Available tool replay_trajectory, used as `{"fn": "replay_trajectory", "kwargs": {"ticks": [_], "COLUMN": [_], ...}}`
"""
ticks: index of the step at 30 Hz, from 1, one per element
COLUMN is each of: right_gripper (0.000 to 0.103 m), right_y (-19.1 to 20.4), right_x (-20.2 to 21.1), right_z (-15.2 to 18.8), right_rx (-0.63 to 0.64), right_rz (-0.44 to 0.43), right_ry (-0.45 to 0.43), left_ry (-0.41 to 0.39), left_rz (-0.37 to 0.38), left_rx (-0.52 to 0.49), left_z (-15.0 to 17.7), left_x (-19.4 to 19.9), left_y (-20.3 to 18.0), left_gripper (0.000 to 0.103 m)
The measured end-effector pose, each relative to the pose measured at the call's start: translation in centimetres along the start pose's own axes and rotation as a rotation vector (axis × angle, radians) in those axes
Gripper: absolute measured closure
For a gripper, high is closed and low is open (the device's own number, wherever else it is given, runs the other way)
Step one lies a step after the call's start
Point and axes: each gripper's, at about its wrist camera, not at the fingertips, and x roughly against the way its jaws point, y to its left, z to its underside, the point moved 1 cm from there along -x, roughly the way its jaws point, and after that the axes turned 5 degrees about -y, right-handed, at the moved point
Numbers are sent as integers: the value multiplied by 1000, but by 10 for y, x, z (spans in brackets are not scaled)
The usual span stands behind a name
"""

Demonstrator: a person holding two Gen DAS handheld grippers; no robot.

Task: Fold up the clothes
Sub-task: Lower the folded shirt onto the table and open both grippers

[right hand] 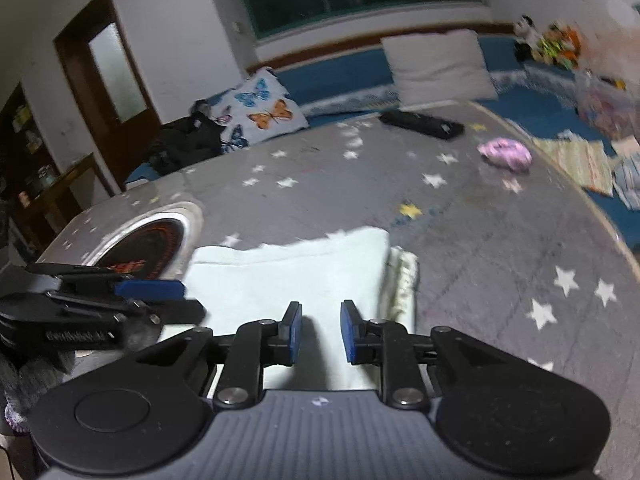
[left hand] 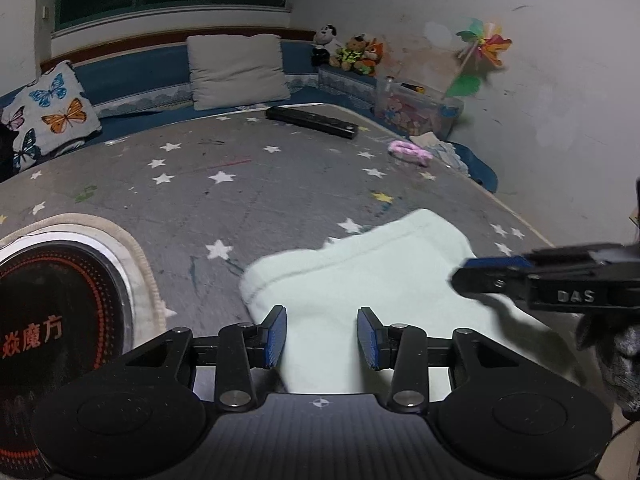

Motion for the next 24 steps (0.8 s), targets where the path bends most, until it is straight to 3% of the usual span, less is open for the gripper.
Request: {"fn": "replay_trajectory", "kwargs": {"ticks": [11, 16, 24], "right_gripper": [82, 82, 81], "right_y": [2, -14, -22], "right_x": [-16, -39, -38], "right_z": [-28, -27, -29], "right_rx": [30, -10, -26], "right_rz": [-26, 6, -6], "right_ry": [-25, 13, 18], "left_ry": [-18, 13, 9], "left_rz": [-41, -70, -78], "left_rx": [28, 16, -5], "left_z": [-16, -13, -14], "left_x": [-16, -33, -33], "left_y": [11, 17, 13], "left_gripper": [61, 59, 58]}}
